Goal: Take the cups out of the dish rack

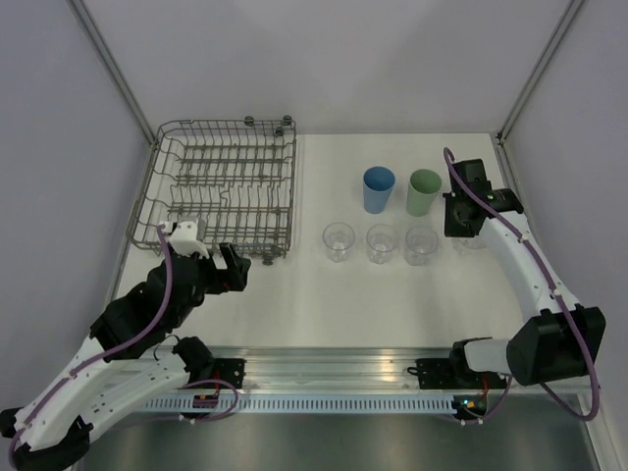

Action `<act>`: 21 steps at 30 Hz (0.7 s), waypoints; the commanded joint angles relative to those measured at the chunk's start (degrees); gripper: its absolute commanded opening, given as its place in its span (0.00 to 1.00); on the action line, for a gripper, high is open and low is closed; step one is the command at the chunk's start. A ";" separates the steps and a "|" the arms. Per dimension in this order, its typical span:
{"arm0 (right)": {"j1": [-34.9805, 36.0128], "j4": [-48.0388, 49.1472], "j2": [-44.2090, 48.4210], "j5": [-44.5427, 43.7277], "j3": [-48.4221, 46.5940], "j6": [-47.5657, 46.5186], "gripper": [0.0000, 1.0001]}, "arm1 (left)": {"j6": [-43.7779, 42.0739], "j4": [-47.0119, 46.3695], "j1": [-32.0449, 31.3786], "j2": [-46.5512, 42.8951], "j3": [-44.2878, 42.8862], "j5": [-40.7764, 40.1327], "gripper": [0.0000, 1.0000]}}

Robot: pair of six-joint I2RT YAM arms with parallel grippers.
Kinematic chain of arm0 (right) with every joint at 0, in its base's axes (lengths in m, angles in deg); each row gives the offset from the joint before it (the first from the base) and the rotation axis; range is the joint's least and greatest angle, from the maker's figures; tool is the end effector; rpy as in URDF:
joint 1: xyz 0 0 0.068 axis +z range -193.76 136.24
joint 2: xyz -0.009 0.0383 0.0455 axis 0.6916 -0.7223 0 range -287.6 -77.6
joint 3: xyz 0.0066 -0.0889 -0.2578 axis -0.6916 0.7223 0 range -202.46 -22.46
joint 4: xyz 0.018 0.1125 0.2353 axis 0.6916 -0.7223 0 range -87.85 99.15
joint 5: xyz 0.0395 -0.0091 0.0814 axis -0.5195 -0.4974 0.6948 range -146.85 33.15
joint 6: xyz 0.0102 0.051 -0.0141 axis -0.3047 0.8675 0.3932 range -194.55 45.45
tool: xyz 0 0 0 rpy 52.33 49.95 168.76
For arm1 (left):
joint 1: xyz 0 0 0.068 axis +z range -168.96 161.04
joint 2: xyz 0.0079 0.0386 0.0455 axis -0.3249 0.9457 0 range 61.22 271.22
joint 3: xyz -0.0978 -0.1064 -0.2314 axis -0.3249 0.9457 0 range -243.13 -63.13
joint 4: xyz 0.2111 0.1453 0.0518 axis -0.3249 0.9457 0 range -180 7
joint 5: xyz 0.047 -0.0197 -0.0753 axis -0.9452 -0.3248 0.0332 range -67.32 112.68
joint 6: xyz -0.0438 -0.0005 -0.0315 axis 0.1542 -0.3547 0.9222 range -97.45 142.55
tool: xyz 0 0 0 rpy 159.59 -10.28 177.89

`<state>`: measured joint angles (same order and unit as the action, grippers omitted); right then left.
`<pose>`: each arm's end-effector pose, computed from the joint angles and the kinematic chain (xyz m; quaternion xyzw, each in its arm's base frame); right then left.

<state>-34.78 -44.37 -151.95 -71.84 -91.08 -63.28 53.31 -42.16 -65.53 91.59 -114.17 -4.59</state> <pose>0.2524 0.0305 0.3098 0.0537 0.9551 -0.0776 0.2809 0.0767 -0.0572 0.3413 -0.0077 0.8384 -0.1595 0.5212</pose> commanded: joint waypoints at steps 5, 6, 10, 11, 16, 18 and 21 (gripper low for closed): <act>-2.64 -0.36 -5.72 2.94 -2.92 -2.57 0.00 | -3.61 -0.90 0.16 -2.59 0.60 -3.85 1.00; -3.08 -0.27 -6.16 3.29 -3.10 -2.57 0.00 | -3.61 -0.90 0.16 -2.77 0.68 -3.59 1.00; -4.75 1.39 -8.09 4.44 -2.49 -1.08 0.00 | -3.61 -0.99 0.16 -3.65 0.86 -3.32 1.00; -4.75 1.92 -8.27 4.18 -1.44 -0.29 0.01 | -3.69 -0.99 0.16 -3.65 0.77 -3.32 1.00; -5.02 5.96 -10.29 2.51 2.35 0.42 0.01 | -3.78 -0.99 0.07 -3.56 0.86 -3.14 1.00; -5.81 7.54 -10.73 2.76 3.49 0.42 0.04 | -3.78 -0.99 0.07 -3.65 0.86 -2.88 1.00; -6.34 8.43 -11.96 3.12 3.58 0.42 0.04 | -3.87 -0.99 0.07 -3.65 0.86 -2.88 1.00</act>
<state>-40.33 -39.18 -163.20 -67.68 -87.54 -63.39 51.58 -42.12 -65.53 88.29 -113.58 -7.15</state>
